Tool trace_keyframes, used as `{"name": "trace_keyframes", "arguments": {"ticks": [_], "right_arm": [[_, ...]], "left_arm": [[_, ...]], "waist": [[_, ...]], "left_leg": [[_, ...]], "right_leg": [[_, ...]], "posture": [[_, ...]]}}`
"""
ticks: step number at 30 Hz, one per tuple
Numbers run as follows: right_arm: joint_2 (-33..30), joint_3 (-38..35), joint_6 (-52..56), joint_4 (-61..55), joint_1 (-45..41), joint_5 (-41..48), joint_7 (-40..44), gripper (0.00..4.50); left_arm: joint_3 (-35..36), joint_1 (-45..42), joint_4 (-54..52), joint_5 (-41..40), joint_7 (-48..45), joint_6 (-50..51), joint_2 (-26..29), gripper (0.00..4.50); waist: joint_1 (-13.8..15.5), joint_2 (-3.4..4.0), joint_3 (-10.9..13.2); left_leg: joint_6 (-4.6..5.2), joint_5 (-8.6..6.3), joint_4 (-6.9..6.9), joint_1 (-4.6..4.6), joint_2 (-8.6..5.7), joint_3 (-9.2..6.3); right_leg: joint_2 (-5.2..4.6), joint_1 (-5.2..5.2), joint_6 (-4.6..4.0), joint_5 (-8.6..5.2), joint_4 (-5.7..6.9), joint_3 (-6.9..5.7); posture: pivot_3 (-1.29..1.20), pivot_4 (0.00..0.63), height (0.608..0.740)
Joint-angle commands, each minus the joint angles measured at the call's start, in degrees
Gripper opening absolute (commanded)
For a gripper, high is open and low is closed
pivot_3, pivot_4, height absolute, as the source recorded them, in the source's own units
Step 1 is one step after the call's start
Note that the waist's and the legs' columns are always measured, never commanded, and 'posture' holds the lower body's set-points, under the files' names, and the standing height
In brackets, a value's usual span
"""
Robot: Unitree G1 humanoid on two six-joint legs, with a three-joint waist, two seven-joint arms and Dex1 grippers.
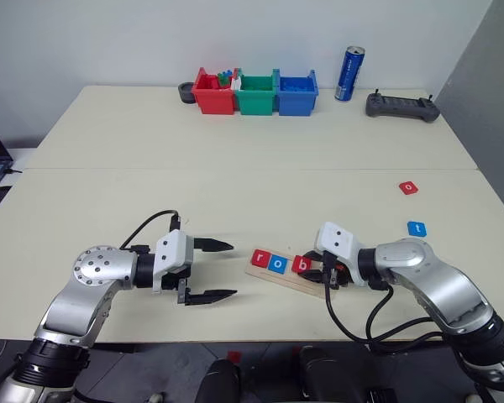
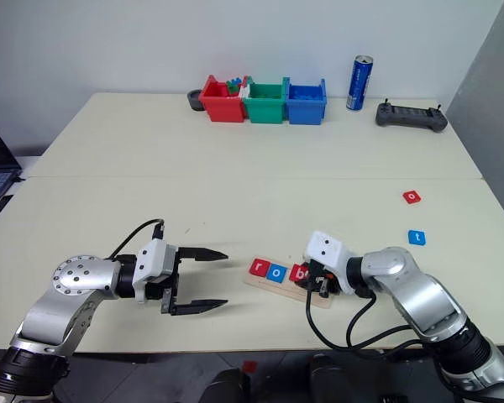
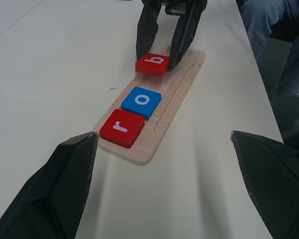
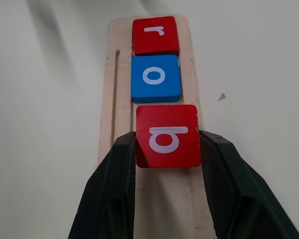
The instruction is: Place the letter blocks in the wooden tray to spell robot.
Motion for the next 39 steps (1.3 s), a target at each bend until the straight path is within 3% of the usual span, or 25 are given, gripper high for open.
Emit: {"name": "trace_keyframes", "arguments": {"ticks": [1, 23, 24, 31, 39], "right_arm": [[-0.26, 0.29, 0.11, -1.83, -1.73, 0.1, 0.05, 1.45], [0.51, 3.2, 0.28, -0.35, -4.04, -1.44, -0.59, 1.45], [0.6, 3.1, 0.34, -0.34, -4.1, -1.45, -0.66, 2.17], [0.88, 1.83, 1.36, -1.36, -4.17, -0.42, -0.83, 4.46], [-1.36, -3.52, 2.28, -6.01, -2.25, 4.3, 0.74, 4.46]], "left_arm": [[0.71, 0.42, -1.02, -0.29, 0.05, -0.91, 0.05, 4.5], [0.25, -0.06, 1.22, 0.73, 0.09, -3.6, -1.09, 4.5], [0.14, -0.15, 0.97, 0.79, 0.23, -3.39, -1.23, 4.5], [-0.32, -0.52, 0.28, 0.83, 0.69, -2.68, -1.66, 4.5], [-0.4, -1.16, -0.61, 0.5, 1.31, -1.52, -1.53, 4.5]], "waist": [[-0.01, 0.0, 0.0], [-0.01, 0.0, 0.0], [-0.02, 0.0, 0.0], [-0.02, 0.0, 0.0], [-0.01, 0.0, 0.0]], "left_leg": [[0.0, 0.0, 0.0, 0.0, 0.0, 0.0], [0.0, 0.0, 0.0, -0.01, 0.0, -0.01], [0.0, 0.0, 0.0, 0.0, 0.0, -0.01], [0.0, 0.0, 0.0, 0.0, 0.0, -0.01], [0.0, 0.0, 0.0, -0.01, 0.0, -0.02]], "right_leg": [[0.0, 0.0, 0.0, 0.0, 0.0, 0.0], [0.0, -0.01, 0.0, 0.0, 0.0, -0.02], [0.0, -0.01, 0.0, 0.0, 0.0, -0.01], [0.0, -0.01, 0.0, 0.0, 0.0, -0.01], [0.0, -0.01, 0.0, 0.0, 0.0, -0.01]], "posture": [[0.0, 0.15, 0.74], [0.0, 0.15, 0.74], [0.0, 0.15, 0.74], [0.0, 0.15, 0.74], [0.0, 0.15, 0.74]]}}
